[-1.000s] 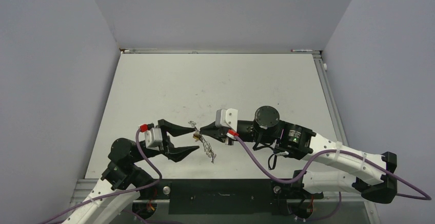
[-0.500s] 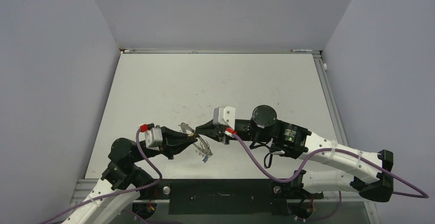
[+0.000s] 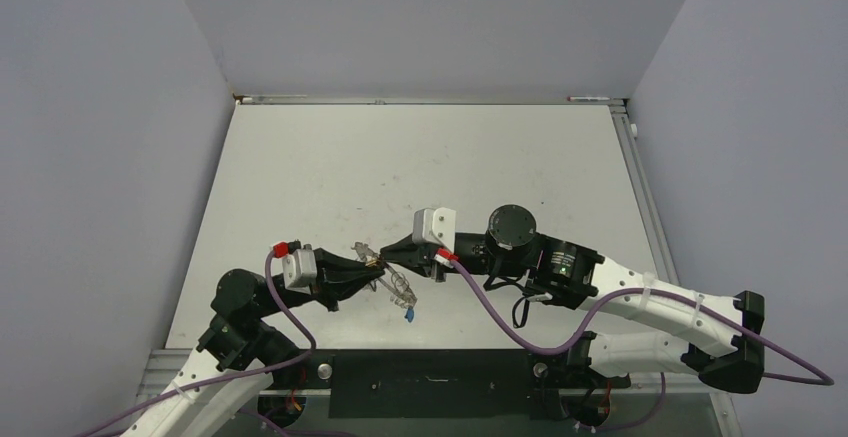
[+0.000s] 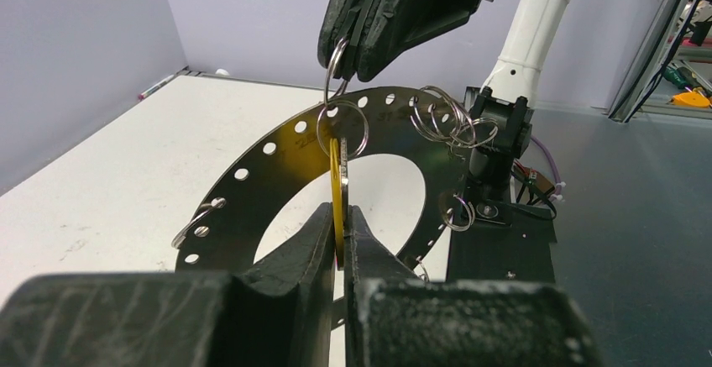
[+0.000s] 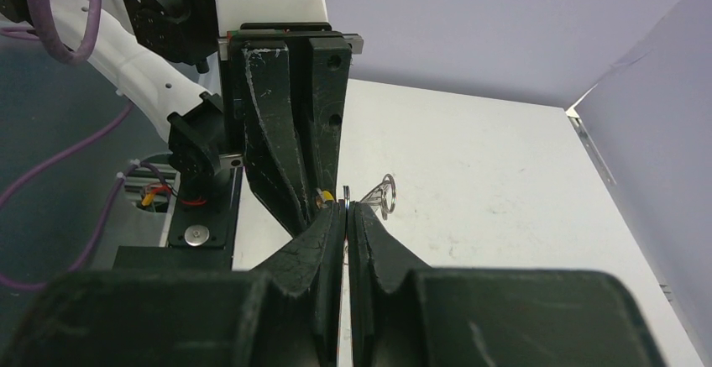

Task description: Put the keys on the keyring

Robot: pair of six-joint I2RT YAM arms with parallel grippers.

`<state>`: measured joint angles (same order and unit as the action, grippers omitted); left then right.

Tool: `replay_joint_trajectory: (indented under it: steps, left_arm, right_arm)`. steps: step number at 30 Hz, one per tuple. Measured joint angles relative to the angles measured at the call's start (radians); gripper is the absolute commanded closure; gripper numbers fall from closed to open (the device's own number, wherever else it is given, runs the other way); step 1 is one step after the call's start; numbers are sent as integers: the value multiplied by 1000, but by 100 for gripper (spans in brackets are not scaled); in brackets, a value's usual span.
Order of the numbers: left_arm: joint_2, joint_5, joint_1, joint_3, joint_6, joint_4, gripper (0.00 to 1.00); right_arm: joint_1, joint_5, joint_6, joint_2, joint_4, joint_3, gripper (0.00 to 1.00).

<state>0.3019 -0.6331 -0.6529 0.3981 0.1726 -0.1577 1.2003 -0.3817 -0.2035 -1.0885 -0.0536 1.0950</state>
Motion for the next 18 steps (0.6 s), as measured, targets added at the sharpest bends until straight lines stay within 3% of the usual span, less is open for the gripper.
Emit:
replay_joint_trajectory:
  steps: [18]
  left_arm:
    - [-11, 47, 14, 14, -41, 80, 100]
  right_arm:
    - [0, 80, 5, 0, 0, -82, 95]
